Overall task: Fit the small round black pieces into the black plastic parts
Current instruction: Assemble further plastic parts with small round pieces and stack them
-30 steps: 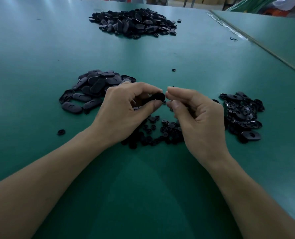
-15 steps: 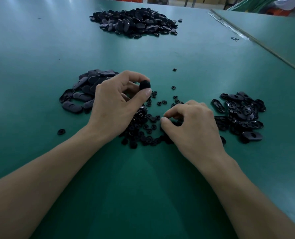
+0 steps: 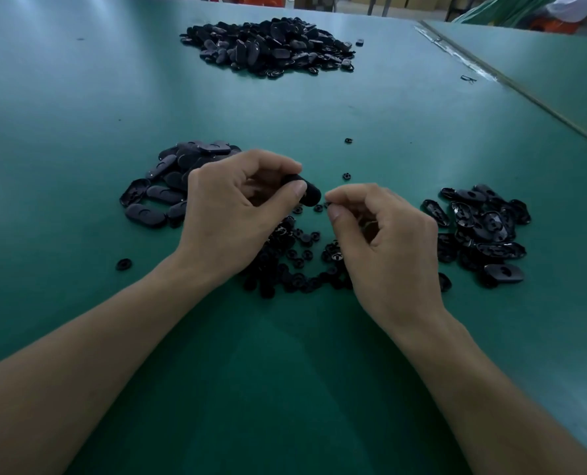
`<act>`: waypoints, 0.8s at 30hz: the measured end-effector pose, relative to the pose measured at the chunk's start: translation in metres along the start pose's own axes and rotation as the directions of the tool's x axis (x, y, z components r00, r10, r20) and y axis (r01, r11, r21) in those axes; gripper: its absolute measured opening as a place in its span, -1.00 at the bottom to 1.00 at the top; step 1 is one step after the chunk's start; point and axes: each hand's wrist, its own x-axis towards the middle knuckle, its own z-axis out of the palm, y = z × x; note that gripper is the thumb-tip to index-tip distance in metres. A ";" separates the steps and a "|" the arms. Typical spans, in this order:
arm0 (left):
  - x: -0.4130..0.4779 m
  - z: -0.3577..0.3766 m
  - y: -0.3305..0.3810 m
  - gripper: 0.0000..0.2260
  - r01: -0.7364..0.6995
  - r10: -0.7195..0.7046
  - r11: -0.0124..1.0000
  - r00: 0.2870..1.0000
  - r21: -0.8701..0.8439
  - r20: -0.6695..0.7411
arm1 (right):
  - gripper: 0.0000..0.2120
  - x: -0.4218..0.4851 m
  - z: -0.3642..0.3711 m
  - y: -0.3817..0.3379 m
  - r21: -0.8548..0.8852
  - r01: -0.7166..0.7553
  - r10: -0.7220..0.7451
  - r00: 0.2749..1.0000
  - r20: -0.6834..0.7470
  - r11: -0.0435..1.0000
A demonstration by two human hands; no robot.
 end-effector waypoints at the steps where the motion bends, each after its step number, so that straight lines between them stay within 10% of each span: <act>1: 0.000 0.000 0.001 -0.87 -0.008 0.008 1.000 1.000 0.004 0.007 | -0.87 0.000 0.000 0.001 0.010 -0.004 0.004 1.000 -0.005 1.000; 24: -0.006 0.002 0.003 -0.89 -0.066 0.069 0.997 0.993 -0.036 0.093 | -0.85 0.001 0.002 0.001 0.224 -0.095 0.094 0.995 0.015 0.970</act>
